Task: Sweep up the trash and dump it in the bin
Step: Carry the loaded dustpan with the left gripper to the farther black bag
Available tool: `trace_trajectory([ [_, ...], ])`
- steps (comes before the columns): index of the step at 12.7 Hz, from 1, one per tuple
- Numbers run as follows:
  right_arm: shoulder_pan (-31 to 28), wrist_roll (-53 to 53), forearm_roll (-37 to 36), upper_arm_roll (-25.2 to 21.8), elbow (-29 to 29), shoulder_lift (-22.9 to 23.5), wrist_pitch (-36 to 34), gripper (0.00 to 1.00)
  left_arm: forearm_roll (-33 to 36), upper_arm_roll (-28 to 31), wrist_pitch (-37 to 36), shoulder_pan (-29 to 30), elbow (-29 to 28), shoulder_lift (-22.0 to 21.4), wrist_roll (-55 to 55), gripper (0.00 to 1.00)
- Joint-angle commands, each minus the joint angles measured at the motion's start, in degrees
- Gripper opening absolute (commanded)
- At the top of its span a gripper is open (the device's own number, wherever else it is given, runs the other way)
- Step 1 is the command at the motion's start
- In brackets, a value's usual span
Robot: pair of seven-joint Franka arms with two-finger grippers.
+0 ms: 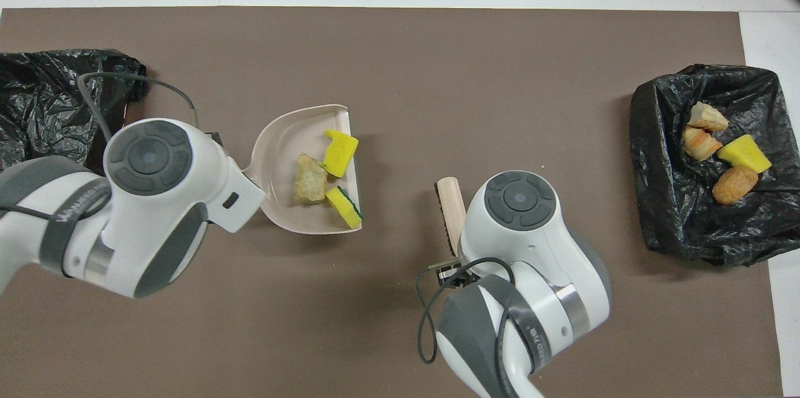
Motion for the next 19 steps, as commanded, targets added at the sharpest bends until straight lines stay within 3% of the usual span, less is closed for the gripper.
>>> trace_trajectory([
  [1,4.7,8.4,-0.9,0.3,-0.8,1.4,3.5,0.0,-2.9,-0.2,-0.4,6.6,2.1,-0.8,10.7,0.0],
  [6,13.9,21.3,1.1,0.5,-0.6,3.5,5.0,0.0,-2.9,-0.2,-0.3,20.1,6.8,0.3,21.4,0.0],
  [10,19.5,26.5,3.7,0.5,-1.0,5.6,11.3,0.0,-3.0,-0.2,0.6,31.6,12.9,3.2,26.4,0.0],
  [12,20.4,27.5,5.8,0.5,-2.7,5.6,15.0,0.0,-5.0,-0.2,0.2,37.9,19.4,6.8,32.8,0.0],
  [14,20.5,27.5,6.9,0.5,-3.0,5.4,13.9,0.0,-4.5,-0.2,-0.4,40.9,25.4,10.2,38.9,0.0],
  [15,20.5,27.9,6.8,0.5,-2.5,5.3,11.1,0.22,-3.6,-0.1,0.5,42.0,26.2,11.1,39.2,0.0],
  [16,20.5,28.9,6.7,0.5,-1.2,5.4,7.5,0.99,-0.6,-0.1,0.6,41.9,26.5,11.5,39.0,0.0],
  [19,19.8,29.1,5.9,0.3,2.1,5.6,3.4,1.0,6.1,0.0,2.4,41.3,27.6,12.5,37.8,0.0],
])
